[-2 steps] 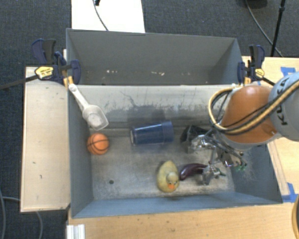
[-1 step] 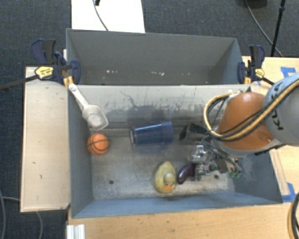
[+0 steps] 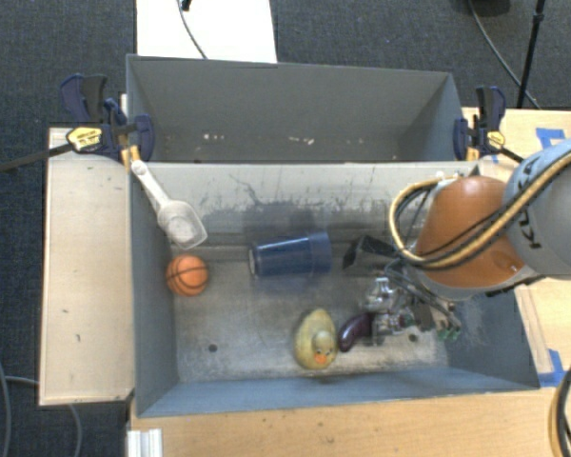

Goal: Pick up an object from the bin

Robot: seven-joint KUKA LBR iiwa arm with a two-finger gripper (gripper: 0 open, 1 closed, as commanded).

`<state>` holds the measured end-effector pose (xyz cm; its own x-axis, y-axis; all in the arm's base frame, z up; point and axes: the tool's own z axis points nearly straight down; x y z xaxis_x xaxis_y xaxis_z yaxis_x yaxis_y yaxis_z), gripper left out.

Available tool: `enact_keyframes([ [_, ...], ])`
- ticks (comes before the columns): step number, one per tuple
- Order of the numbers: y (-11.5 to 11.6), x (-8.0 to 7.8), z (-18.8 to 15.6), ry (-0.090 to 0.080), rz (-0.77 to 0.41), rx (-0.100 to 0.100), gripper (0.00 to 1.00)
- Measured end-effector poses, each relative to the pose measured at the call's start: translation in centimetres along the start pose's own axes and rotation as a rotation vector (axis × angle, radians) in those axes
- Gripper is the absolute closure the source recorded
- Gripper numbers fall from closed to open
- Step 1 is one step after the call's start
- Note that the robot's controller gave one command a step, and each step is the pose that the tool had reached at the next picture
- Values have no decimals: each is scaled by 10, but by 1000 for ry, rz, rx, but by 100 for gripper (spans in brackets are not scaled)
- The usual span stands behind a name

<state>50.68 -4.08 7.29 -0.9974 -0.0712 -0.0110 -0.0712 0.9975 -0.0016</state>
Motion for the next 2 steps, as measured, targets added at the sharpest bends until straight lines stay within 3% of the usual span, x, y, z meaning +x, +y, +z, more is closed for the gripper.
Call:
enact_keyframes([
  [2,0,2,-13,10,0,-2,100],
])
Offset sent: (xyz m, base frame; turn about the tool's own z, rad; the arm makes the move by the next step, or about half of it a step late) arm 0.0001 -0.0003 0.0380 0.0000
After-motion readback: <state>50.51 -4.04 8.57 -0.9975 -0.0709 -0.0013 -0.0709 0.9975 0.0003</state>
